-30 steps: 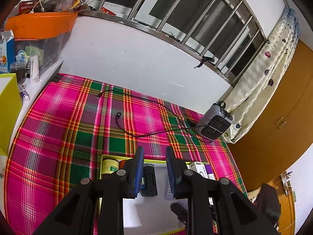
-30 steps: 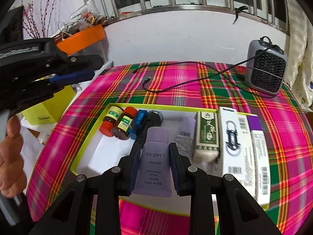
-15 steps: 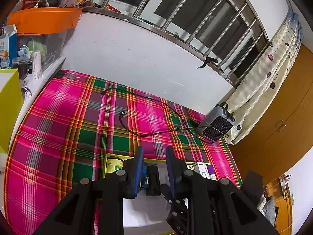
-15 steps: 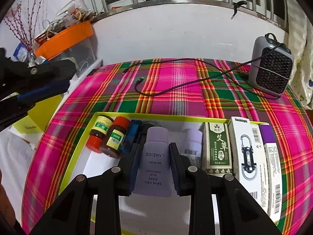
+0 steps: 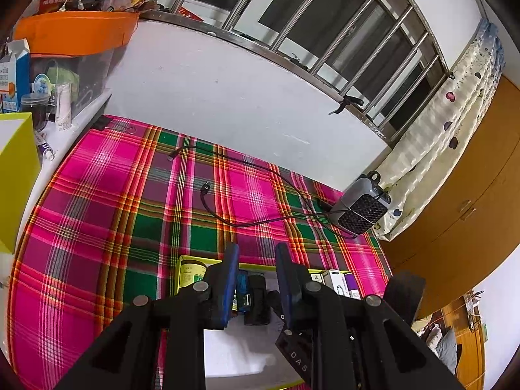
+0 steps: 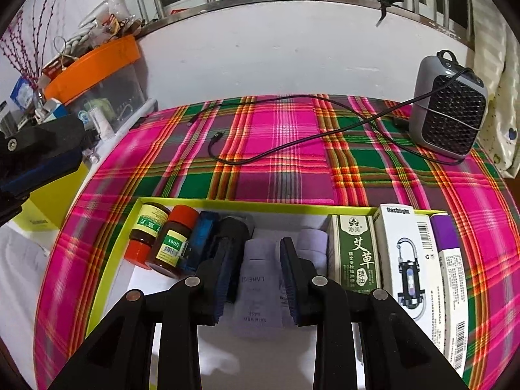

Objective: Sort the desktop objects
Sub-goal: 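Lower the white Laneige tube into the tray beside the bottle and open the right tool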

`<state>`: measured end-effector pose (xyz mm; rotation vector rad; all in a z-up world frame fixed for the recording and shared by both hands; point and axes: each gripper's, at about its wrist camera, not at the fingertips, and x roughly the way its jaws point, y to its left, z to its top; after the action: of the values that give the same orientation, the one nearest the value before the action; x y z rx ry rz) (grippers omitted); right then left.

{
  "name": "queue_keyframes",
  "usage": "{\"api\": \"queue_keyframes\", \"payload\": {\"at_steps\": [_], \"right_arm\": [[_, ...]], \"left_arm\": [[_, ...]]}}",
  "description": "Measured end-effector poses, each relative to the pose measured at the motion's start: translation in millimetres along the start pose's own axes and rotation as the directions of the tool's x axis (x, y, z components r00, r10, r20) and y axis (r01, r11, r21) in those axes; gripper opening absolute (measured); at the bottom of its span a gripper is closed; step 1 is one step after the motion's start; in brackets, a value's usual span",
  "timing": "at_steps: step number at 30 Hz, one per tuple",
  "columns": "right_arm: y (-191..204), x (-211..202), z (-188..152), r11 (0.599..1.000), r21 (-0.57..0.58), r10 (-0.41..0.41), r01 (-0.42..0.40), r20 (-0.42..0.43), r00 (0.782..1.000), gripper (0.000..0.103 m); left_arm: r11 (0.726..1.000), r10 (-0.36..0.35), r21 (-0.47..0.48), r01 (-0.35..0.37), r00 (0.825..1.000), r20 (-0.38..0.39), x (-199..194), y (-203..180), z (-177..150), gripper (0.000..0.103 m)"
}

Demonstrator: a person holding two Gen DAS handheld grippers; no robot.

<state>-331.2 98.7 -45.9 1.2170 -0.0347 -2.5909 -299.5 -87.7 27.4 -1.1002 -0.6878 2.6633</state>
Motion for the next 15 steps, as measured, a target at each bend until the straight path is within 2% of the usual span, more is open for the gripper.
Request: {"api": "queue_keyframes", "payload": {"at_steps": [4,7,10,15], "right_arm": [[2,-19,-9,0.999,-0.032,0.022,-0.021,0.031,0.999,0.029],[9,-27,-24,0.997,-0.071,0.034,-0.034,0.004,0.999,0.017],[10,-24,-35,0.997,-0.071,0.040,-0.042,-0.035,0.999,0.010],[8,-14,-36,0.997,-0.062,0.035,-0.038,-0.046,0.998,0.009]], "left_arm": [[1.000,-0.002,-0.005,0.002,1.000,0.009,-4,2,2,0.023],[1.000,-0.001,-0.010,0.001,1.000,0.011,-5,3,2,0.023],[1.000,0.000,-0.006,0.000,1.000,0.008,-4,2,1,0.023],[1.000,-0.005,0.003,0.005,1.000,0.004,-4,-1,0,0.023]]}}
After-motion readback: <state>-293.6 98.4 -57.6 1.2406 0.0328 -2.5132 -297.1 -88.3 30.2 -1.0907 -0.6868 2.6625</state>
